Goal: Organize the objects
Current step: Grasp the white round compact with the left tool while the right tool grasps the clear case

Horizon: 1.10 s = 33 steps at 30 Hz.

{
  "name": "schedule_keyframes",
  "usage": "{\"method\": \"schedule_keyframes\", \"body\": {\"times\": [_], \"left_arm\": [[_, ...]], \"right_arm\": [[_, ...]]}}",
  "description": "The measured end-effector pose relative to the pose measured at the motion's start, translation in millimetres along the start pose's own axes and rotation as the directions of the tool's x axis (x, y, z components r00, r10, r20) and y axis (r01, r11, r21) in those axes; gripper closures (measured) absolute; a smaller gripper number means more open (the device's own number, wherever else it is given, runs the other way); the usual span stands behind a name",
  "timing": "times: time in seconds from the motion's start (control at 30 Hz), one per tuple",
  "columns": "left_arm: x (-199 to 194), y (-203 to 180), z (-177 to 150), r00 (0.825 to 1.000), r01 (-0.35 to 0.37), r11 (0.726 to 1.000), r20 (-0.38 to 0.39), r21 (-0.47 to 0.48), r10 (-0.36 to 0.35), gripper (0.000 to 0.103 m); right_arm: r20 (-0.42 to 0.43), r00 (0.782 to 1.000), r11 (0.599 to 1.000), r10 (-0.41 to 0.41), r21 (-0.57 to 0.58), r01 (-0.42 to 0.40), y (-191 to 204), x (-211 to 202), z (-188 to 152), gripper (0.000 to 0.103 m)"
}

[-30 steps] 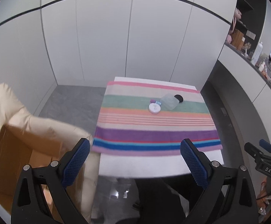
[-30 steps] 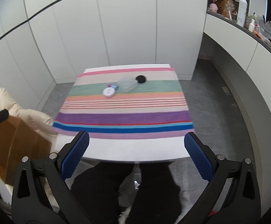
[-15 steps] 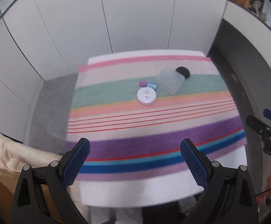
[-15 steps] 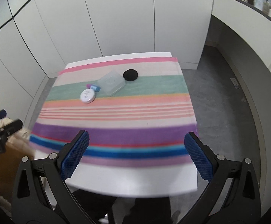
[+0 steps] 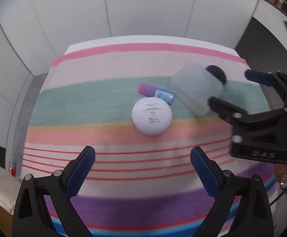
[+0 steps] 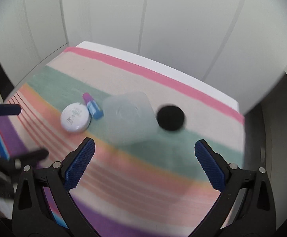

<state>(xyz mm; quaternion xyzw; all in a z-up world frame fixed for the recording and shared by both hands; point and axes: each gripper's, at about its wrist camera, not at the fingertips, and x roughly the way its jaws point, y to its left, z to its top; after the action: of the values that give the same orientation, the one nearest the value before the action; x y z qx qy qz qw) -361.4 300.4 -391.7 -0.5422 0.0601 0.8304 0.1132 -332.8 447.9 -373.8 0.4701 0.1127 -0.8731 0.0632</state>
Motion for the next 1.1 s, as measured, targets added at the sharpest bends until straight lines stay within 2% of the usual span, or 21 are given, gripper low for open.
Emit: {"method": "schedule_keyframes", "body": {"times": [0.07, 0.13, 0.2, 0.23, 0.3, 0.47, 0.53, 0.63, 0.8, 0.97, 1.1], "left_arm": [[9, 3, 3, 1.0, -0.014, 0.999, 0.008, -0.043, 0.014, 0.006], [20, 7, 7, 0.999, -0.041, 0.995, -0.006, -0.095, 0.04, 0.009], [31, 12, 9, 1.0, -0.014, 0.991, -0.017, -0.132, 0.012, 0.008], [35, 13, 9, 1.0, -0.002, 0.989, -0.02, -0.147, -0.001, 0.008], [41, 12, 11, 0.999, 0.0, 0.988, -0.032, -0.153, -0.005, 0.008], [42, 6, 19, 0.999, 0.04, 0.986, 0.024, -0.159, -0.037, 0.007], [49, 2, 24, 1.0, 0.008, 0.987, 0.001, -0.162, -0.008, 0.016], [50, -6, 34, 0.995, -0.089, 0.985, 0.021, -0.146, 0.093, 0.044], [39, -6, 33, 0.997, -0.079, 0.983, -0.012, -0.168, 0.079, 0.045], [0, -7, 28, 0.994, -0.106, 0.987, 0.02, -0.119, 0.109, 0.045], [-36, -6, 34, 0.992, -0.111, 0.989, 0.055, -0.1, 0.117, 0.045]], "right_arm": [[-0.018, 1.0, 0.999, 0.023, -0.037, -0.024, 7, 21, 6, 0.001], [-0.044, 0.999, 0.996, 0.001, -0.09, -0.005, 17, 40, 8, 0.001], [-0.054, 0.998, 0.992, -0.04, -0.125, 0.033, 23, 58, 6, 0.002], [-0.065, 0.997, 0.993, -0.035, -0.118, 0.028, 22, 65, 4, 0.006], [-0.049, 0.998, 0.998, 0.04, -0.046, -0.043, 10, 64, 2, 0.017], [0.044, 0.999, 0.998, 0.01, 0.065, -0.013, -10, 34, -16, 0.018], [0.051, 0.999, 0.987, 0.015, 0.161, -0.023, -28, 19, -26, 0.018], [0.065, 0.997, 0.963, 0.039, 0.263, -0.055, -46, -1, -38, 0.019], [0.043, 0.999, 0.957, 0.019, 0.289, -0.03, -47, -21, -48, 0.019], [0.033, 0.999, 0.963, 0.004, 0.268, -0.013, -46, -47, -48, 0.019], [0.042, 0.999, 0.969, -0.005, 0.245, -0.006, -43, -62, -30, 0.019]]}}
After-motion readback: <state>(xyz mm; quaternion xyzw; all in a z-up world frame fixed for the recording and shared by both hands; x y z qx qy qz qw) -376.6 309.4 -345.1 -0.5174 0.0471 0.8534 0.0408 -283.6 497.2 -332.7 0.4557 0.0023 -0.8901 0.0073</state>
